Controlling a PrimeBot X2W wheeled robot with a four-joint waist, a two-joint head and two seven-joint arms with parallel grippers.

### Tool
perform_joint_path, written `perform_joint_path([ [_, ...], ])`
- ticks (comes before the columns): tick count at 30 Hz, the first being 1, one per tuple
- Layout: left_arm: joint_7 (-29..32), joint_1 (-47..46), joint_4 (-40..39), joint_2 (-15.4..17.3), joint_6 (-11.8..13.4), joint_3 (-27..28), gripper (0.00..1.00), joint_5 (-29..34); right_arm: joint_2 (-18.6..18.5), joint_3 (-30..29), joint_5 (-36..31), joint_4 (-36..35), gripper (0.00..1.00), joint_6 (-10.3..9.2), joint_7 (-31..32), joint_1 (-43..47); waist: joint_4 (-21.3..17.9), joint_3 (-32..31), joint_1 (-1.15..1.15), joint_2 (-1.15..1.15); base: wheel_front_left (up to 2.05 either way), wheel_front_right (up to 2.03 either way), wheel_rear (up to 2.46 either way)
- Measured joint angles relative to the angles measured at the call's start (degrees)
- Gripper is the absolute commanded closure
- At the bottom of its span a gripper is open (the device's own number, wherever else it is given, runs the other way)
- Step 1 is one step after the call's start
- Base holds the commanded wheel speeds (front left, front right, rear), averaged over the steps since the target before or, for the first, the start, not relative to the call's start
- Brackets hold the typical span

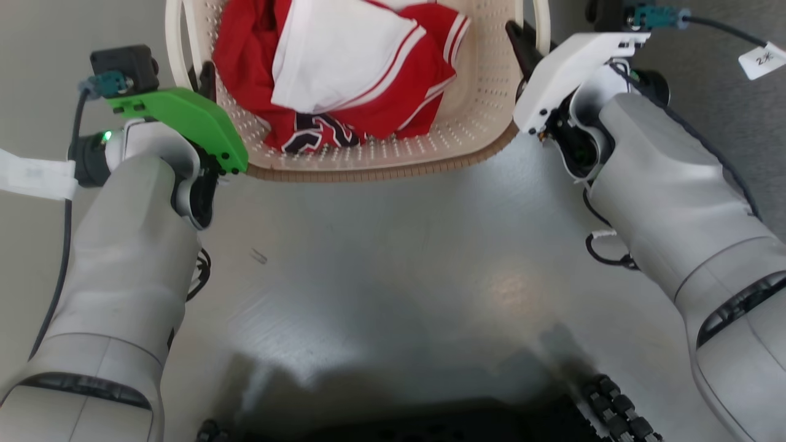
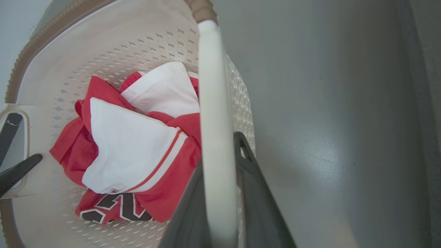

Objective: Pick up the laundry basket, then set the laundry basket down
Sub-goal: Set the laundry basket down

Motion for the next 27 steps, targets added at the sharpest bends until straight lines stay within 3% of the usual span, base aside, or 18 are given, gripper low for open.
perform_joint_path([
  [27,-4.5,-7.7,1.6,-0.3,0.6,0.3,1.0,0.6,0.0,-0.4,-0.8,1.5,1.0,0.54,-4.3,-7.3,1.4,10.4,-0.01,0.0,0.0,0.0,0.0],
])
